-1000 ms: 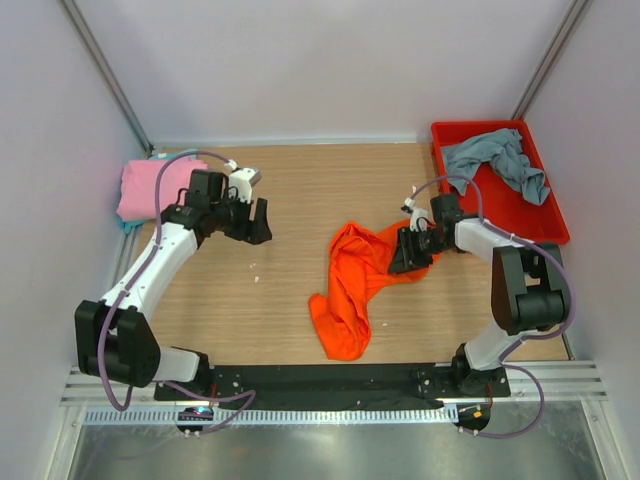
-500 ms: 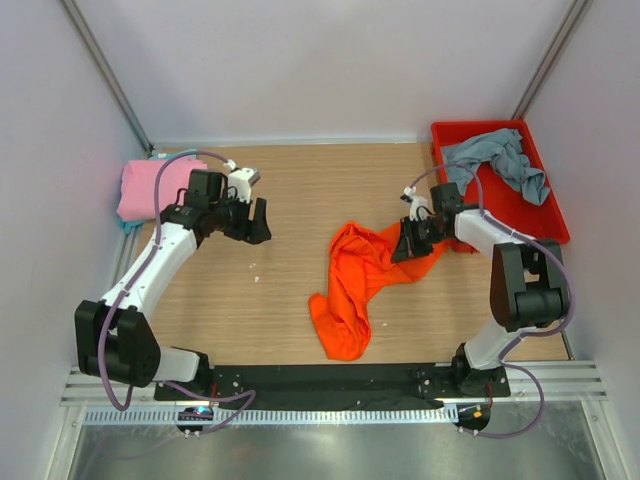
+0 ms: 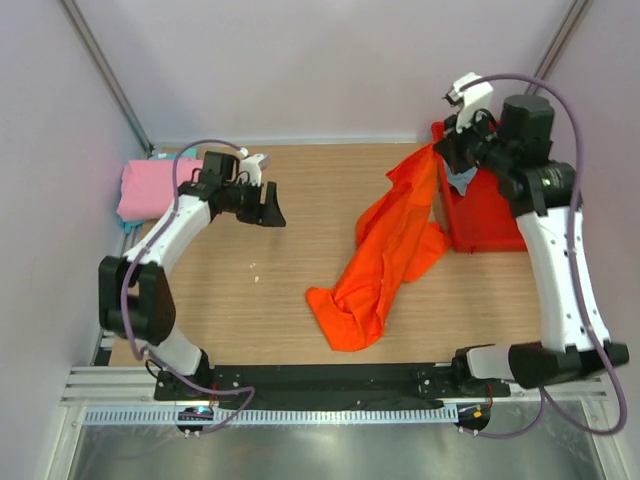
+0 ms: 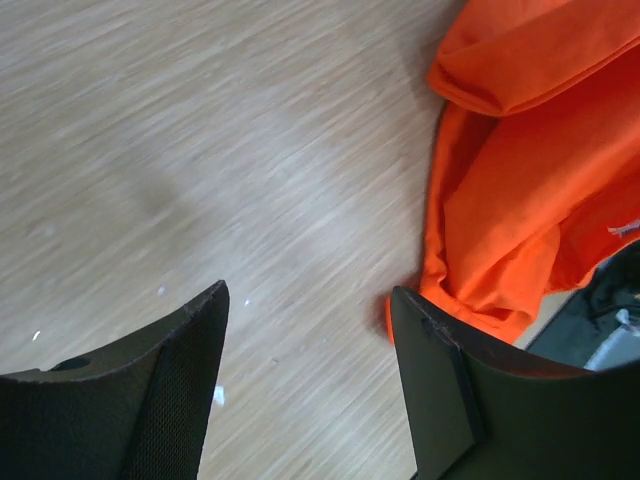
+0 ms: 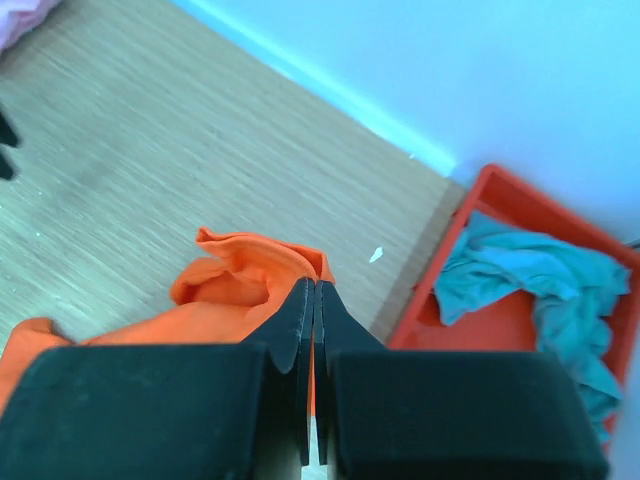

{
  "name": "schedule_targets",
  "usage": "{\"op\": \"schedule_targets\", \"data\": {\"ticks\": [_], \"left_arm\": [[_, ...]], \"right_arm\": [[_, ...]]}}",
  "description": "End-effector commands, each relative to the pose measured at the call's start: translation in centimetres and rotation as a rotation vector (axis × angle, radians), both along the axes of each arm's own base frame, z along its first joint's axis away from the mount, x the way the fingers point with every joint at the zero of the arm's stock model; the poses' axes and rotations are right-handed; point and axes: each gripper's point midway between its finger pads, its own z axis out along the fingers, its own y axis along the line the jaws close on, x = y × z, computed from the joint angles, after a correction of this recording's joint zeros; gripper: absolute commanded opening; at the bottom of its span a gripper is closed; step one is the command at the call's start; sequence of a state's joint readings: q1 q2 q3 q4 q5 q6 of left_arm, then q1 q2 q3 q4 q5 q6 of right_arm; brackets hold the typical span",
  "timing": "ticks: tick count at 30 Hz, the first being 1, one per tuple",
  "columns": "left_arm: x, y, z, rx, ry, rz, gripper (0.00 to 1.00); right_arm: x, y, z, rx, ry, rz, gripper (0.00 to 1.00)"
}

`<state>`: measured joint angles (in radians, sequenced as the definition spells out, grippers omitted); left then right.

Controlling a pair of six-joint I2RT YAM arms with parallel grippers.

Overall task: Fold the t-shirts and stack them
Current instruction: Flatten the tshirt out

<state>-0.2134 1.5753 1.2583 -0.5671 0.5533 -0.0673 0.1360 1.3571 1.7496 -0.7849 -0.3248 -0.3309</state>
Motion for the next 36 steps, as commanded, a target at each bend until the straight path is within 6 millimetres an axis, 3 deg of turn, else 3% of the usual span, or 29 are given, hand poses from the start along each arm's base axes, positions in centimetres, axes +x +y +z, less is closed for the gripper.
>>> {"op": "schedule_targets", "data": {"ticks": [1, 2, 3, 4, 5, 6, 7, 8, 9, 10, 11, 13, 14, 17, 18, 21, 25, 27, 28, 29, 31, 32, 36], "left_arm": [[1.8, -3.6, 1.7, -0.186, 0.089, -0.088, 0.67], [2.5, -4.5, -0.6, -0.212, 0.179, -0.097, 0.67], [3.0, -6.0, 0.6, -0.285, 0.21, -0.135, 0.66], [2.7, -7.5, 0.2, -0.312, 0.251, -0.172, 0.65], [2.7, -8.6, -2.5, -0.318, 0.341, -0.186, 0.64], [3.1, -9.8, -2.0, -0.333, 0.342, -0.22, 0.64], [2.3, -11.6, -3.0, -0.325, 0.376, -0.268, 0.64], [1.6, -12.4, -5.2, -0.314, 0.463, -0.283, 0.65], [2.0, -13.6, -5.0, -0.322, 0.459, -0.317, 0.66], [1.1, -15.1, -5.0, -0.352, 0.497, -0.368, 0.66], [0.7, -15.7, -7.1, -0.355, 0.584, -0.369, 0.66], [0.6, -17.7, -6.6, -0.39, 0.605, -0.421, 0.67], [0.7, -18.3, -7.5, -0.395, 0.638, -0.428, 0.67], [0.1, -20.1, -7.5, -0.426, 0.673, -0.481, 0.68], [-0.4, -20.9, -8.7, -0.425, 0.707, -0.49, 0.68], [-0.7, -22.7, -9.5, -0.46, 0.751, -0.517, 0.68], [0.5, -25.1, -9.5, -0.529, 0.797, -0.496, 0.64], [0.8, -26.0, -9.7, -0.566, 0.822, -0.489, 0.55], [1.1, -26.9, -9.0, -0.607, 0.82, -0.507, 0.39], [1.2, -27.4, -8.6, -0.625, 0.841, -0.505, 0.3], [1.8, -28.4, -6.8, -0.702, 0.707, -0.601, 0.15], [1.5, -28.5, -6.4, -0.717, 0.857, -0.521, 0.0], [1.2, -27.7, -3.6, -0.77, 0.743, -0.618, 0.0]], "right_arm": [[-3.8, -1.1, 2.4, -0.062, -0.067, 0.005, 0.01], [-5.2, -1.4, 2.9, -0.086, -0.105, 0.014, 0.01], [-5.8, -1.8, 3.3, -0.098, -0.127, 0.006, 0.02], [-6.4, -2.0, 3.4, -0.111, -0.141, 0.001, 0.01], [-7.5, -2.4, 3.5, -0.132, -0.154, 0.0, 0.01], [-8.1, -2.7, 3.5, -0.138, -0.164, -0.006, 0.02], [-8.5, -2.8, 3.4, -0.142, -0.168, -0.009, 0.02], [-9.4, -3.3, 3.1, -0.159, -0.183, -0.021, 0.01], [-9.8, -3.7, 2.9, -0.168, -0.186, -0.034, 0.01], [-10.0, -4.1, 2.4, -0.182, -0.179, -0.05, 0.02], [-10.6, -4.9, 2.7, -0.2, -0.199, -0.081, 0.01], [-11.5, -5.4, 2.3, -0.221, -0.187, -0.089, 0.02], [-12.3, -5.7, 2.7, -0.23, -0.206, -0.097, 0.02], [-13.8, -6.1, 3.3, -0.233, -0.221, -0.11, 0.01], [-14.5, -6.2, 3.7, -0.23, -0.235, -0.115, 0.01], [-16.1, -6.4, 4.6, -0.208, -0.268, -0.128, 0.01], [-17.9, -6.7, 6.3, -0.178, -0.308, -0.15, 0.01], [-18.6, -6.8, 6.7, -0.173, -0.313, -0.155, 0.01], [-19.1, -7.0, 7.0, -0.17, -0.317, -0.166, 0.02], [-19.2, -7.0, 7.1, -0.166, -0.319, -0.167, 0.02], [-19.5, -7.3, 6.8, -0.17, -0.319, -0.179, 0.01], [-19.6, -7.4, 6.7, -0.17, -0.321, -0.184, 0.01], [-19.7, -7.6, 6.1, -0.173, -0.32, -0.197, 0.01]]}}
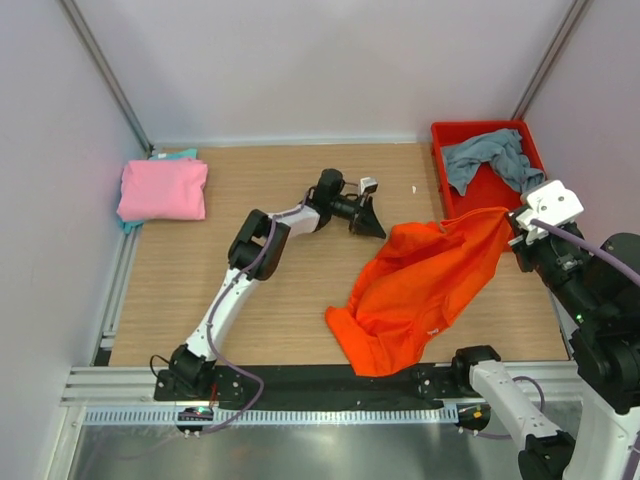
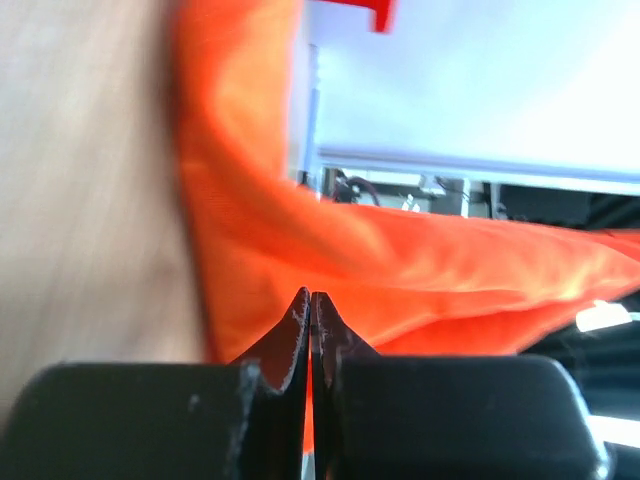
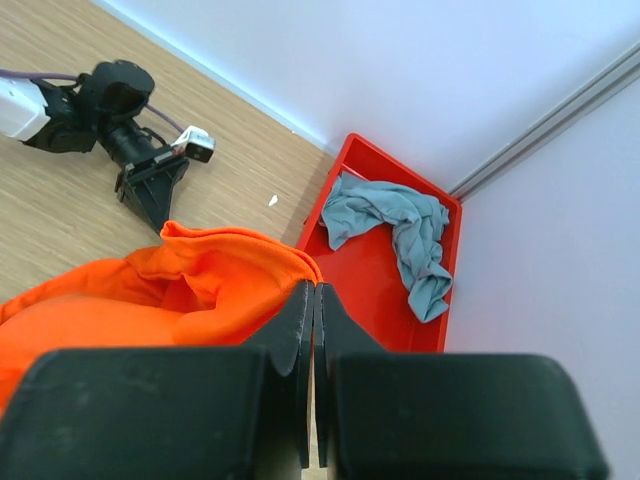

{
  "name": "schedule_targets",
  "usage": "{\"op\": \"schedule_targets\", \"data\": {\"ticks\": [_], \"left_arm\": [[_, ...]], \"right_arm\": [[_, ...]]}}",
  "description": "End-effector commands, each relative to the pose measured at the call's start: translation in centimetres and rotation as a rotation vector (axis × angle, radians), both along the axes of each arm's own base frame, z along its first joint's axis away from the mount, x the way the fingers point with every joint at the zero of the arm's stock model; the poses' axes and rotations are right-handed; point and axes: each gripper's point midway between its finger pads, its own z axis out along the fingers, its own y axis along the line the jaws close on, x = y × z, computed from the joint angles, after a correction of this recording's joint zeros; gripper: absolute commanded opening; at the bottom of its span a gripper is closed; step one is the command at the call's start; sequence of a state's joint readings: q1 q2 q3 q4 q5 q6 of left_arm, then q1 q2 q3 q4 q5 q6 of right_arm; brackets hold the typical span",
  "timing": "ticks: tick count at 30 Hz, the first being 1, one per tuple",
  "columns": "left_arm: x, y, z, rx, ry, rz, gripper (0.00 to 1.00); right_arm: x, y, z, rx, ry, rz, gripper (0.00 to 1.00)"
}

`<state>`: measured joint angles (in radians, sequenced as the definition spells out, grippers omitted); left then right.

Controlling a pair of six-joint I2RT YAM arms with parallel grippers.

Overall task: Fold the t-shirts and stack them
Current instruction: Flatten the tshirt out

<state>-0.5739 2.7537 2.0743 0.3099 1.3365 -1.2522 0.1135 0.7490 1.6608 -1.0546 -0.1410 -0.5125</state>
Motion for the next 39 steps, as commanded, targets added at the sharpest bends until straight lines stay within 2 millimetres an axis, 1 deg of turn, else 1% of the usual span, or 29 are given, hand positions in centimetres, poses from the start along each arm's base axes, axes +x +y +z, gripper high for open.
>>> {"op": "schedule_targets", "data": {"ticks": [1, 2, 3, 4, 5, 7, 8, 9, 10, 11, 12, 13, 14, 15, 16, 17, 18, 19, 21, 22, 26, 28, 29, 31, 32, 34, 36, 38, 39], "left_arm": [[-0.8, 1.1, 5.8, -0.142, -0.081, -0.054, 0.0], [0.1, 2.2, 7.9, -0.156, -0.109, -0.021, 0.0], [0.4, 2.9, 8.9, -0.165, -0.13, -0.002, 0.0], [0.8, 3.8, 9.2, -0.159, -0.124, 0.02, 0.0], [2.0, 5.4, 11.5, -0.176, -0.169, 0.062, 0.0], [3.5, 6.7, 11.7, -0.145, -0.177, 0.111, 0.0], [4.4, 7.6, 11.8, -0.134, -0.192, 0.132, 0.07], [4.7, 8.0, 11.2, -0.079, -0.122, 0.144, 0.21], [5.5, 8.0, 11.0, -0.092, -0.241, 0.159, 0.38], [6.0, 8.1, 10.4, -0.065, -0.261, 0.176, 0.41], [5.6, 8.3, 9.8, 0.038, -0.195, 0.179, 0.46], [6.8, 8.2, 6.9, 0.151, -0.45, 0.205, 0.52], [6.5, 8.6, 5.3, 0.261, -0.539, 0.173, 0.53], [4.6, 9.5, 3.1, 0.407, -0.525, 0.106, 0.55], [4.7, 8.6, 2.9, 0.464, -0.688, 0.06, 0.56], [5.1, 9.1, 1.8, 0.554, -0.728, 0.067, 0.57], [5.4, 8.7, 1.8, 0.558, -0.745, 0.079, 0.59], [4.9, 8.4, 1.0, 0.56, -0.713, 0.08, 0.6], [4.4, 7.3, 0.7, 0.533, -0.658, 0.087, 0.61], [3.8, 6.5, -0.5, 0.533, -0.641, 0.064, 0.61], [1.7, 4.9, -3.2, 0.558, -0.626, -0.006, 0.62], [0.7, 3.7, -3.5, 0.549, -0.627, -0.031, 0.61], [0.3, 3.4, -4.4, 0.554, -0.619, -0.044, 0.61], [-0.5, 2.5, -4.7, 0.547, -0.627, -0.068, 0.62], [-1.0, 2.3, -5.4, 0.552, -0.618, -0.08, 0.62], [-1.7, 1.4, -5.6, 0.532, -0.622, -0.101, 0.62], [-2.0, 0.7, -6.3, 0.52, -0.622, -0.11, 0.62], [-3.0, -0.3, -6.5, 0.512, -0.628, -0.134, 0.62], [-3.3, -0.7, -6.4, 0.51, -0.644, -0.144, 0.63]], "right_arm": [[0.1, -0.7, 0.0, 0.014, -0.015, -0.046, 0.02], [0.0, -0.8, -0.2, 0.012, -0.017, -0.049, 0.01], [0.1, -0.8, -0.5, 0.013, -0.009, -0.049, 0.01], [0.2, -0.6, -0.7, 0.013, -0.007, -0.043, 0.01], [0.1, -0.6, -0.8, 0.016, -0.005, -0.042, 0.01], [0.2, -0.5, -0.9, 0.024, -0.005, -0.037, 0.01], [0.1, -0.4, -0.9, 0.027, -0.006, -0.031, 0.01], [0.0, -0.3, -0.7, 0.032, -0.009, -0.03, 0.01], [-0.1, -0.3, -0.5, 0.036, -0.013, -0.029, 0.01], [-0.2, -0.6, -0.3, 0.038, -0.017, -0.046, 0.01], [-0.5, -0.9, 0.6, 0.048, -0.046, -0.062, 0.01], [-0.8, -1.3, 1.0, 0.06, -0.063, -0.09, 0.01], [-1.0, -1.9, 1.6, 0.072, -0.087, -0.124, 0.01], [-1.2, -3.3, 2.8, 0.087, -0.14, -0.202, 0.01], [-2.2, -3.7, 3.5, 0.098, -0.183, -0.221, 0.01], [-2.6, -4.0, 3.9, 0.102, -0.206, -0.234, 0.01], [-3.3, -4.6, 4.5, 0.106, -0.234, -0.262, 0.01], [-3.9, -4.8, 4.8, 0.115, -0.252, -0.276, 0.01], [-5.0, -5.3, 5.3, 0.121, -0.272, -0.299, 0.01], [-5.5, -5.9, 5.6, 0.123, -0.287, -0.331, 0.01], [-7.1, -7.2, 6.3, 0.132, -0.32, -0.393, 0.01], [-7.7, -7.4, 6.1, 0.132, -0.31, -0.406, 0.01], [-7.8, -7.5, 5.8, 0.136, -0.299, -0.412, 0.01], [-8.0, -7.6, 5.6, 0.142, -0.296, -0.418, 0.01], [-8.2, -7.6, 5.5, 0.145, -0.297, -0.42, 0.01], [-8.3, -7.6, 5.2, 0.149, -0.29, -0.417, 0.01], [-8.3, -7.5, 4.8, 0.159, -0.276, -0.416, 0.01], [-8.2, -7.3, 4.4, 0.165, -0.269, -0.409, 0.01], [-7.3, -7.0, 3.5, 0.159, -0.242, -0.395, 0.01]]}}
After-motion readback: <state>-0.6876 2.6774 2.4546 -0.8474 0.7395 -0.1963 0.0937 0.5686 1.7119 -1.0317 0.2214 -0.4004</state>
